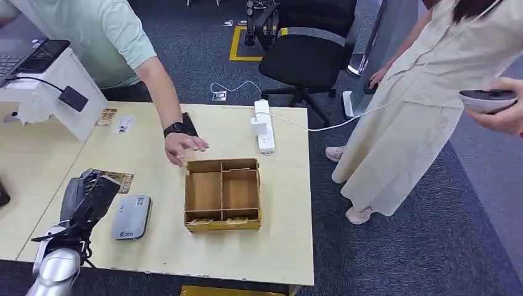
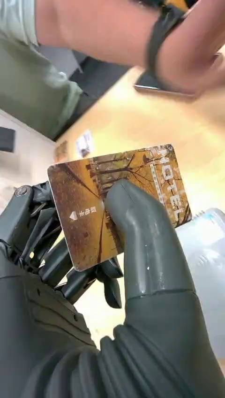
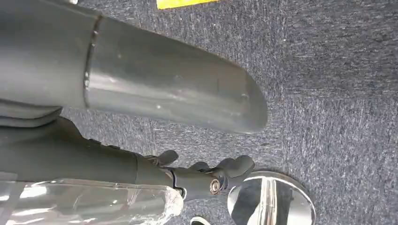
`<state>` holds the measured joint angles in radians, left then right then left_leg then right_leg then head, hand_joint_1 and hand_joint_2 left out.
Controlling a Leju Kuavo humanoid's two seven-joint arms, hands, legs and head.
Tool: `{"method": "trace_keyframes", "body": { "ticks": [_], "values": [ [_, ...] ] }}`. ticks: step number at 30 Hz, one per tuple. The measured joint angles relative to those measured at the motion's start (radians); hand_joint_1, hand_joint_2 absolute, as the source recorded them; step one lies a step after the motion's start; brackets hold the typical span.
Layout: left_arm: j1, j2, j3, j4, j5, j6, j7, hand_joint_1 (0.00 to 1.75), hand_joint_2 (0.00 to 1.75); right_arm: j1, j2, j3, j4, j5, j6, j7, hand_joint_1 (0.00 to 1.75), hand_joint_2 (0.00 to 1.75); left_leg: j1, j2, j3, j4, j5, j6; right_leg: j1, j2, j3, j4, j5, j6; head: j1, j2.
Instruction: Pass the card to the sensor for recognition and then transmit it.
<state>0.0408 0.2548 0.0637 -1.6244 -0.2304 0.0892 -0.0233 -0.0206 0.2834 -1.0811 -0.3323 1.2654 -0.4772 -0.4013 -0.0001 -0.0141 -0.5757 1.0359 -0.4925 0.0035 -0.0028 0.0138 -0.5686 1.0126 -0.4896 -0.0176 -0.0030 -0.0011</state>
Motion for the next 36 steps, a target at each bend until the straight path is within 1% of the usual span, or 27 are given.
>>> {"method": "trace_keyframes", "body": {
  "ticks": [3, 4, 8, 13, 21, 28, 31, 36],
  "values": [
    [0.035, 0.0, 0.022, -0.019, 0.019, -0.025, 0.001, 1.75, 1.75, 0.0, 0.0, 0.0, -0.002, -0.001, 0.001, -0.001, 0.0, 0.0, 0.0, 0.0, 0.0, 0.0, 0.0, 0.0, 0.0, 0.0, 0.0, 0.0, -0.001, 0.001, 0.0, 0.0],
    [0.048, 0.0, 0.031, -0.027, 0.027, -0.037, 0.01, 1.75, 1.75, -0.001, 0.0, -0.001, -0.002, -0.002, 0.001, -0.003, 0.0, 0.0, 0.0, 0.0, 0.0, 0.0, 0.0, 0.0, 0.0, 0.0, 0.0, 0.0, -0.001, 0.001, 0.0, 0.0],
    [0.084, 0.0, 0.056, -0.043, 0.036, -0.05, 0.018, 1.75, 1.75, -0.001, 0.0, -0.005, -0.003, -0.003, 0.001, -0.009, 0.0, 0.0, 0.0, -0.001, 0.0, 0.0, -0.001, 0.0, 0.0, -0.001, 0.0, 0.0, -0.001, 0.0, 0.0, 0.0],
    [0.098, 0.0, 0.066, -0.05, 0.037, -0.053, 0.018, 1.75, 1.75, -0.002, 0.0, -0.008, -0.003, -0.003, 0.001, -0.011, 0.0, 0.0, 0.0, -0.001, 0.0, 0.0, -0.001, 0.0, 0.0, -0.001, 0.0, 0.0, -0.001, 0.0, 0.0, 0.0],
    [0.122, -0.01, 0.087, -0.05, 0.021, -0.108, 0.034, 1.75, 1.75, -0.003, 0.0, -0.014, -0.003, -0.002, 0.0, -0.011, 0.0, 0.0, 0.0, -0.001, 0.0, 0.0, -0.001, 0.0, 0.0, -0.001, 0.0, 0.0, -0.001, 0.0, 0.0, 0.0],
    [0.106, -0.023, 0.087, -0.027, -0.002, -0.127, 0.042, 1.75, 1.75, -0.01, 0.0, -0.014, -0.002, 0.008, -0.001, -0.011, 0.0, 0.0, 0.0, -0.001, 0.0, 0.0, -0.001, 0.001, 0.0, -0.001, 0.0, 0.0, -0.001, 0.0, 0.0, 0.0],
    [0.092, -0.026, 0.086, -0.011, -0.006, -0.131, 0.052, 1.75, 1.75, -0.012, 0.0, -0.014, -0.002, 0.009, -0.003, -0.012, 0.0, 0.0, 0.0, -0.001, 0.0, 0.0, -0.001, 0.001, 0.0, -0.001, 0.0, 0.0, -0.001, 0.0, 0.0, 0.0],
    [0.076, -0.027, 0.086, 0.009, -0.008, -0.132, 0.052, 1.75, 1.75, -0.014, -0.002, -0.014, 0.002, 0.01, -0.006, -0.011, 0.0, 0.0, 0.0, -0.001, 0.0, 0.0, -0.001, 0.0, 0.0, -0.001, 0.0, 0.0, -0.001, 0.0, 0.0, 0.0]
  ]
}}
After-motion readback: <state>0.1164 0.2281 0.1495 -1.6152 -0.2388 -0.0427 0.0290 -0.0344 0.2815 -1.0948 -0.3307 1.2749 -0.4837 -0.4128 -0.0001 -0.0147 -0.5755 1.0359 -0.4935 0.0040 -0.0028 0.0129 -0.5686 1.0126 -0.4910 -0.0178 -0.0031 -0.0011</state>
